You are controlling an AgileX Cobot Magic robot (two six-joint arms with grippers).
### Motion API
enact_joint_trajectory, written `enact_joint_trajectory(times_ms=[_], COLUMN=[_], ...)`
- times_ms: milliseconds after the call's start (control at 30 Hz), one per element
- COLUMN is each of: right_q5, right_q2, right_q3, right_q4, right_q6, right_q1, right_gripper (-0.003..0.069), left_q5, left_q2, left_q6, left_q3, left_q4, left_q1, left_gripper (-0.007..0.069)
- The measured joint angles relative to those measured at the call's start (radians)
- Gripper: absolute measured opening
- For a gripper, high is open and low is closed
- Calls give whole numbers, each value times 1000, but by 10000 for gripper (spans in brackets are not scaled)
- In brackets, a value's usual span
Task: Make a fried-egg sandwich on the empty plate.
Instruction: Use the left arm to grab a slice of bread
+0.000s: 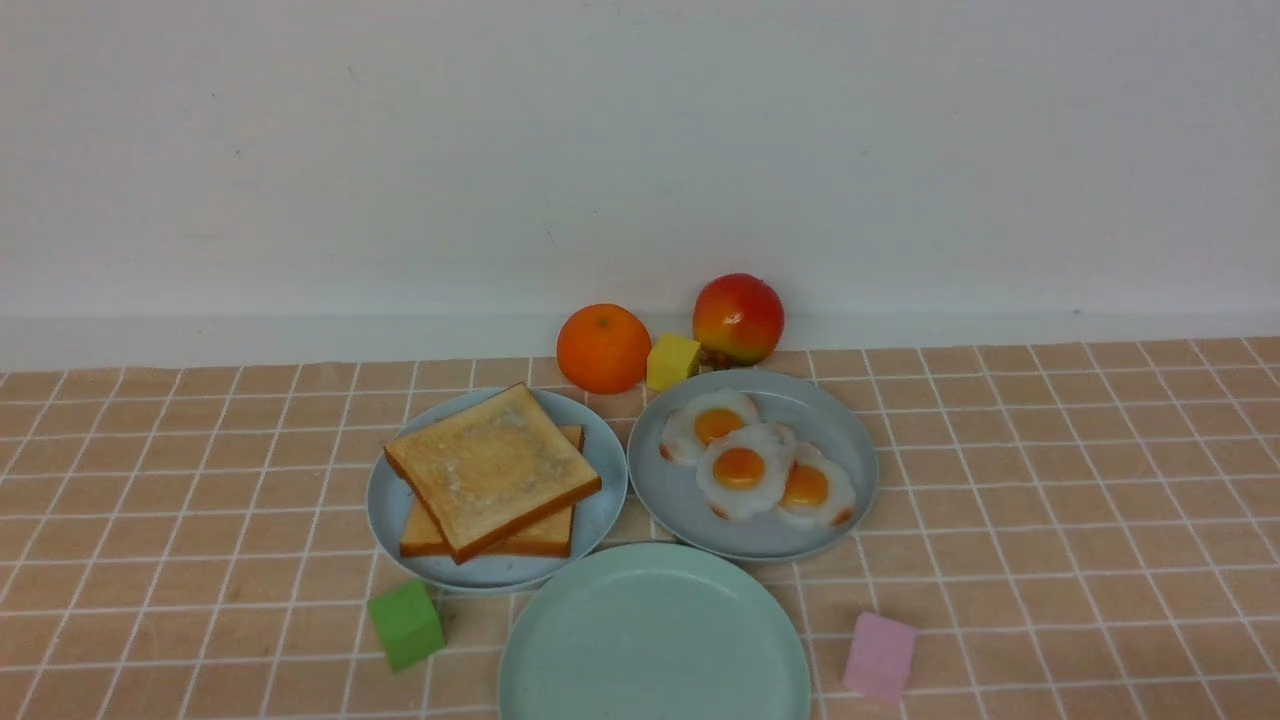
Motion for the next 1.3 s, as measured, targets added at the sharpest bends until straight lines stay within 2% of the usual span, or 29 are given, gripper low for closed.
enact_joint_trajectory(times_ms=[1033, 1300], right_q5=[0, 0], right_q2=[0, 0], right_q3=[0, 1], right_q4=[-2, -147], right_q6=[0, 11], right_q1=[0, 0], right_gripper=[239, 239], left_q5=[-1, -1], left_q2=[0, 0], left_q6=[0, 0], left_q3=[0, 0], left_q4=[0, 0], left_q1=[0, 0], left_gripper=[238, 238])
